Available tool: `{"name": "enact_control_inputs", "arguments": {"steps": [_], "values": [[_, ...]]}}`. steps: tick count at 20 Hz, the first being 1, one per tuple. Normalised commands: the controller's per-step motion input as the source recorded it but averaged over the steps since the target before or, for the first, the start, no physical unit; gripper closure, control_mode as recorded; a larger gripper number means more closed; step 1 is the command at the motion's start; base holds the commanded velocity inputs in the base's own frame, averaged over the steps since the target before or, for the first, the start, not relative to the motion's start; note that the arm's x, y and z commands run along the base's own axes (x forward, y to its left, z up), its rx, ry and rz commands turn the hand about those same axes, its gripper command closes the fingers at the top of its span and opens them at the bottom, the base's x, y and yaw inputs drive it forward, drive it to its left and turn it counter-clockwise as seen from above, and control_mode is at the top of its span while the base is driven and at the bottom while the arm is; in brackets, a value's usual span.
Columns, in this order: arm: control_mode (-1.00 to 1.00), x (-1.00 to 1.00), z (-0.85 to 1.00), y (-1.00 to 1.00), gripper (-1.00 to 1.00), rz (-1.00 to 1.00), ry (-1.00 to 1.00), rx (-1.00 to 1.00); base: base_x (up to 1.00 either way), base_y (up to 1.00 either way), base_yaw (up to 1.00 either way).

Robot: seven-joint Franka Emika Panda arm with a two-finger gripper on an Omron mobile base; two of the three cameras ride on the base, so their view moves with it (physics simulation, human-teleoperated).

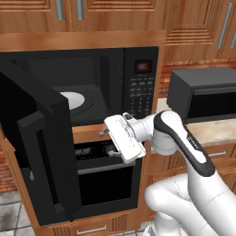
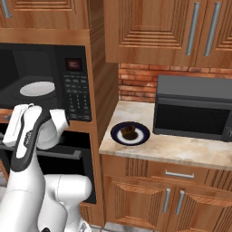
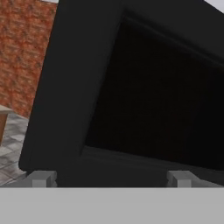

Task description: Pick the sweet potato from the counter and place it in the microwave. Then turn on the microwave.

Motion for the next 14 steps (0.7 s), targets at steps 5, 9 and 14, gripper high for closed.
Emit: {"name": "enact_control_inputs", "arguments": {"steps": [5, 9, 14], "values": [[-1.0, 0.0, 0.0, -0.53, -1.0, 0.0, 0.0, 0.03, 0.0, 0.0, 0.0], [-1.0, 0.0, 0.0, -0.5, -1.0, 0.0, -0.01, 0.02, 0.0, 0.0, 0.0], [-1.0, -0.03, 0.02, -0.43, -1.0, -0.03, 0.0, 0.0, 0.0, 0.0, 0.0]]}}
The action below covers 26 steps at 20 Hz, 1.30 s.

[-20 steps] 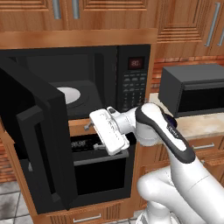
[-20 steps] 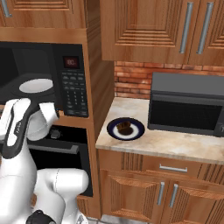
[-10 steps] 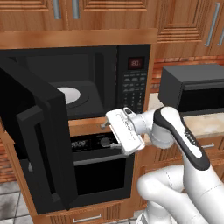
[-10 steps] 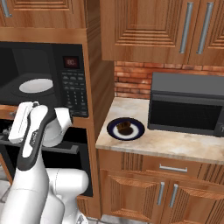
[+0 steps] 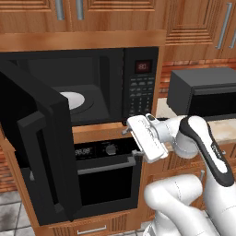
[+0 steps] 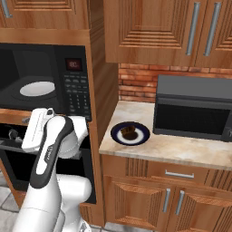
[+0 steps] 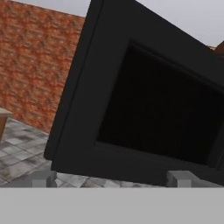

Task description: Pick the sweet potato from the counter and place it in the microwave. Then turn on the microwave.

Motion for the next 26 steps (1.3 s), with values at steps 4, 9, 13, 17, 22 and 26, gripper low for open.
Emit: {"name": "enact_control_inputs", "arguments": {"steps": [4, 9, 13, 17, 22, 26], "values": [[-1.0, 0.0, 0.04, -0.33, -1.0, -0.06, 0.0, 0.0, 0.0, 0.0, 0.0], [-1.0, 0.0, 0.09, -0.27, -1.0, -0.08, 0.04, 0.0, 0.0, 0.0, 0.0], [-1.0, -0.01, 0.18, -0.35, -1.0, -0.09, 0.07, 0.0, 0.0, 0.0, 0.0], [-1.0, -0.01, 0.17, -0.36, -1.0, -0.1, 0.07, 0.0, 0.0, 0.0, 0.0], [-1.0, 0.0, 0.12, -0.36, -1.0, -0.11, 0.05, 0.0, 0.0, 0.0, 0.0], [-1.0, -0.03, 0.1, -0.24, -1.0, -0.13, 0.07, 0.0, 0.0, 0.0, 0.0]]}}
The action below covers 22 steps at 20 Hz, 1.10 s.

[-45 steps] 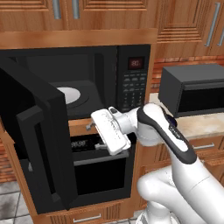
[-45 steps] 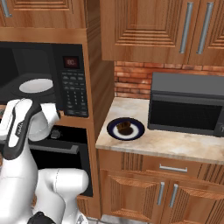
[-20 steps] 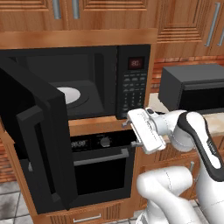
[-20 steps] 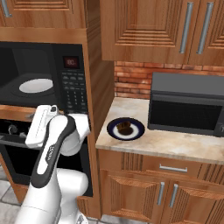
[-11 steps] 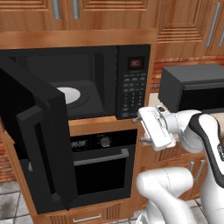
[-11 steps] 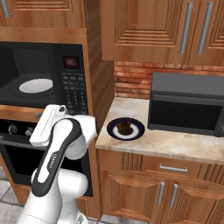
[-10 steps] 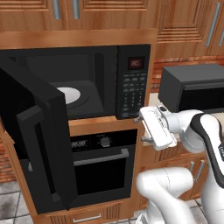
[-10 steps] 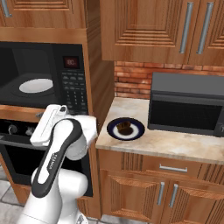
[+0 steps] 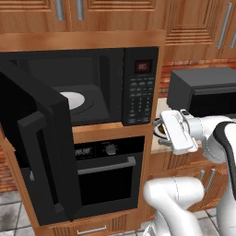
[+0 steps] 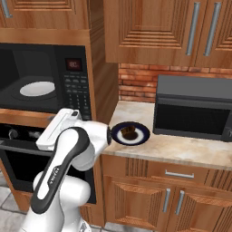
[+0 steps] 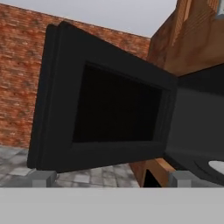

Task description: Pick the sweet potato from the counter and place it in the microwave. Then turn on the microwave.

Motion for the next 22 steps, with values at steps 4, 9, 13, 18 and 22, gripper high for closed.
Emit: {"name": "enact_control_inputs", "arguments": {"steps": [4, 9, 13, 18, 22], "values": [[-1.0, -0.08, 0.05, -0.22, -1.0, -0.12, 0.03, 0.0, 0.0, 0.0, 0.0], [-1.0, -0.04, 0.08, -0.31, -1.0, -0.09, 0.04, 0.0, 0.0, 0.0, 0.0], [-1.0, 0.0, 0.11, -0.34, -1.0, -0.07, 0.08, 0.0, 0.0, 0.0, 0.0], [-1.0, 0.0, 0.05, -0.38, -1.0, -0.07, 0.06, 0.0, 0.0, 0.0, 0.0], [-1.0, -0.01, 0.0, -0.4, -1.0, -0.06, 0.01, 0.0, 0.0, 0.0, 0.0]]}}
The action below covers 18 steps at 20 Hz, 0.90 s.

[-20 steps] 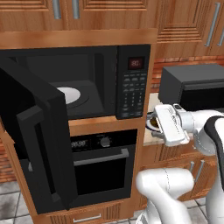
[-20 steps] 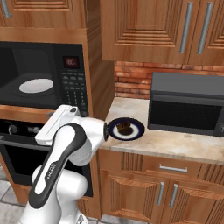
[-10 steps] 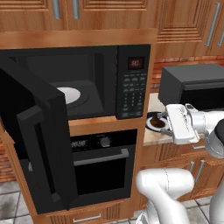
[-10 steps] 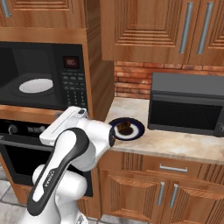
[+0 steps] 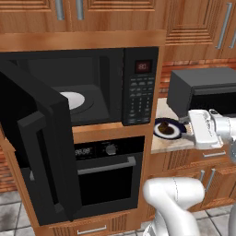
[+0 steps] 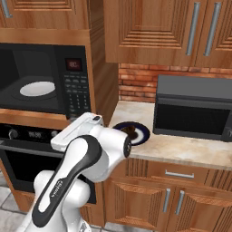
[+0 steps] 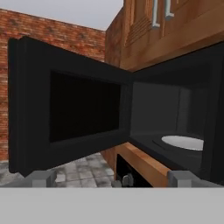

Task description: Pick the sweet potato from the counter and place it in the microwave. Then turn on the microwave.

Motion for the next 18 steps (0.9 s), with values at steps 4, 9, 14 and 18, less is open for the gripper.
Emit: {"name": "enact_control_inputs", "arguments": {"steps": [4, 9, 14, 18], "values": [[-1.0, -0.1, 0.0, -0.37, -1.0, -0.04, 0.0, 0.0, 0.0, 0.0, 0.0], [-1.0, -0.04, 0.03, -0.3, -1.0, -0.06, 0.02, 0.0, 0.0, 0.0, 0.0], [-1.0, 0.0, 0.1, -0.26, -1.0, -0.12, 0.09, 0.0, 0.0, 0.0, 0.0], [-1.0, 0.0, 0.14, -0.2, -1.0, -0.13, 0.13, 0.0, 0.0, 0.0, 0.0]]}}
